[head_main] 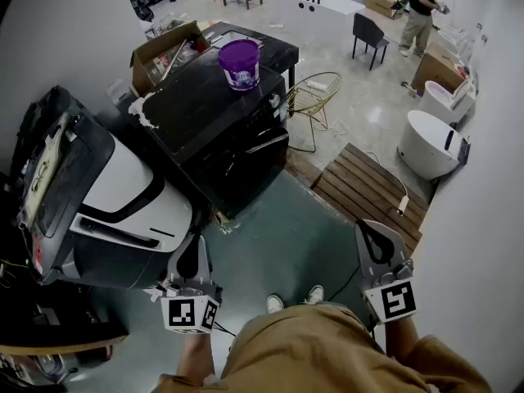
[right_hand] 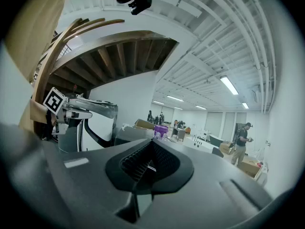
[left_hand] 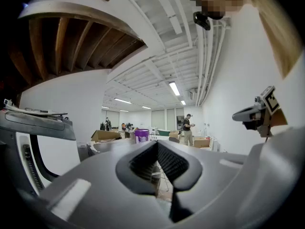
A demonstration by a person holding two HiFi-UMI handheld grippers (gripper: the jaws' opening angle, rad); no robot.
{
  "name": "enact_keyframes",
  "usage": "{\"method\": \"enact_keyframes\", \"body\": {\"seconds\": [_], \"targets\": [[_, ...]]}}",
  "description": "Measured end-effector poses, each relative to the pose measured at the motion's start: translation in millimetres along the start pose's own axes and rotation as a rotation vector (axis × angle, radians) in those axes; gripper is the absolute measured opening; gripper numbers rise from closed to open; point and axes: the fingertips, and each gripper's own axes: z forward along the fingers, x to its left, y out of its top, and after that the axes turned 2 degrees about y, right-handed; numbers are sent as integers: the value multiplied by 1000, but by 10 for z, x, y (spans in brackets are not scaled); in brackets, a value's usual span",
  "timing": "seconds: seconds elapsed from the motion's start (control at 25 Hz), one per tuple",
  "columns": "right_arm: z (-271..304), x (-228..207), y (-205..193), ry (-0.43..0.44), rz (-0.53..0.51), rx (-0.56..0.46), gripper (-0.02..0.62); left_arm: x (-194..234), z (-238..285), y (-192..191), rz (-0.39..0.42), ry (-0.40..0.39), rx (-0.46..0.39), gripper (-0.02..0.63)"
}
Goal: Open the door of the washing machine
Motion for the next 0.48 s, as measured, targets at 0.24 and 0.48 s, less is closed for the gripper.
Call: {"method": "enact_keyframes", "body": {"seconds": [0.24, 0.48], "targets": [[-48, -77, -53, 4, 13, -12, 3, -73, -9, -37, 10, 12, 1, 61], [-106, -55, -80, 48, 68, -46, 3, -118, -48, -80, 7, 19, 1, 61]]}}
